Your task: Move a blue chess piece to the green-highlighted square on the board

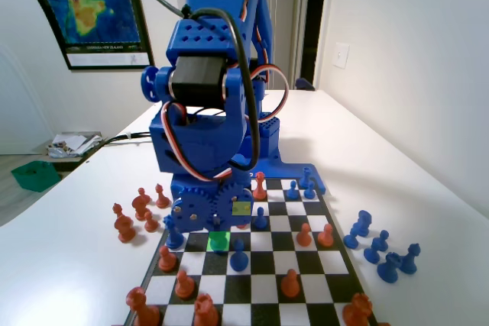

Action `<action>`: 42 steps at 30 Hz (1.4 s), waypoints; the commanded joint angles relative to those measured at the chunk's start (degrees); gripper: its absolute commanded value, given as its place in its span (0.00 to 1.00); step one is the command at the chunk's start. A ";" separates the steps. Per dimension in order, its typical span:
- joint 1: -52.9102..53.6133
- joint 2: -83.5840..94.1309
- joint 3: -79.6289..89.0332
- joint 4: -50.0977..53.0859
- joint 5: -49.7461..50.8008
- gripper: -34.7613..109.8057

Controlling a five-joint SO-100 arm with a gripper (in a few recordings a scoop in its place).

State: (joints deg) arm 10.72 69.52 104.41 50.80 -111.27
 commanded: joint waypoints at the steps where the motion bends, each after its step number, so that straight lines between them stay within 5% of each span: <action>1: 0.97 1.67 0.62 -1.41 -0.53 0.30; 17: 0.88 2.55 1.76 -2.46 -0.88 0.33; 42: -4.13 26.10 -11.95 28.39 2.46 0.31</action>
State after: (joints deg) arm 7.21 84.81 95.62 74.36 -109.16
